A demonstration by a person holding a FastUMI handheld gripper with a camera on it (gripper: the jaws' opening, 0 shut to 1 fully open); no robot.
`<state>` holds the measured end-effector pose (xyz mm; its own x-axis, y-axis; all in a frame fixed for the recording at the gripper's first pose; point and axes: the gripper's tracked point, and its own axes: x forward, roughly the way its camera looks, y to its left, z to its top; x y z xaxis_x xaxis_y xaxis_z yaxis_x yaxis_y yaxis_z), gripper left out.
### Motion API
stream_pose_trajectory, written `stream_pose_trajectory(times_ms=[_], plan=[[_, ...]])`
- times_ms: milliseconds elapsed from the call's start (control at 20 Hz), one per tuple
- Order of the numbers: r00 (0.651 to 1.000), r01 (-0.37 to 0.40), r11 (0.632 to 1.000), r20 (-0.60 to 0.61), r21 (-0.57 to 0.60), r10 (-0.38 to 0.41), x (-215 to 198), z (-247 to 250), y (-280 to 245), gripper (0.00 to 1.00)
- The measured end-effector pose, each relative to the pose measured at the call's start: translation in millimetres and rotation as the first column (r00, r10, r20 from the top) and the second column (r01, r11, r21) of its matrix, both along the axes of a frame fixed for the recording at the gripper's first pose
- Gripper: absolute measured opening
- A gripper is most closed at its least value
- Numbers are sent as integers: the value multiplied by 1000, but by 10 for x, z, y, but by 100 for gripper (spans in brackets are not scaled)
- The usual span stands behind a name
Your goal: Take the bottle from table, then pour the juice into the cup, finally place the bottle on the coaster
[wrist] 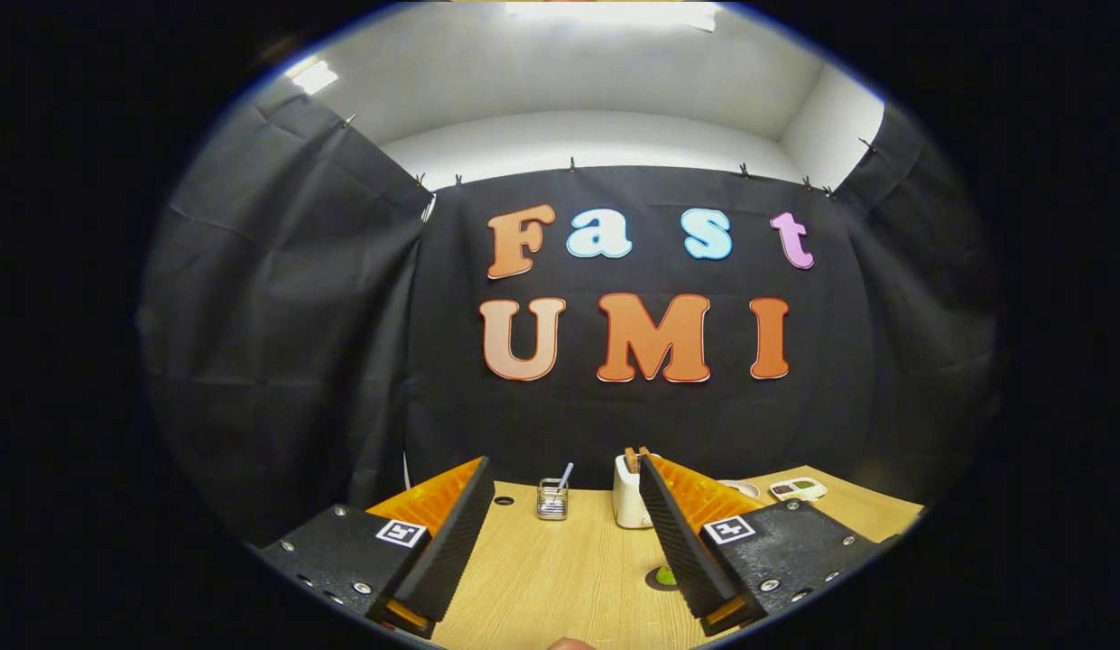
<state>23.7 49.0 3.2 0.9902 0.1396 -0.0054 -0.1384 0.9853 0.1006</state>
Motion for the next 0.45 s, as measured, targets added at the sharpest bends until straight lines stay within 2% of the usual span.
stream_pose_trajectory(times_ms=[450], plan=[[1000,-5,999,-15,33,6,29,18,1,96]])
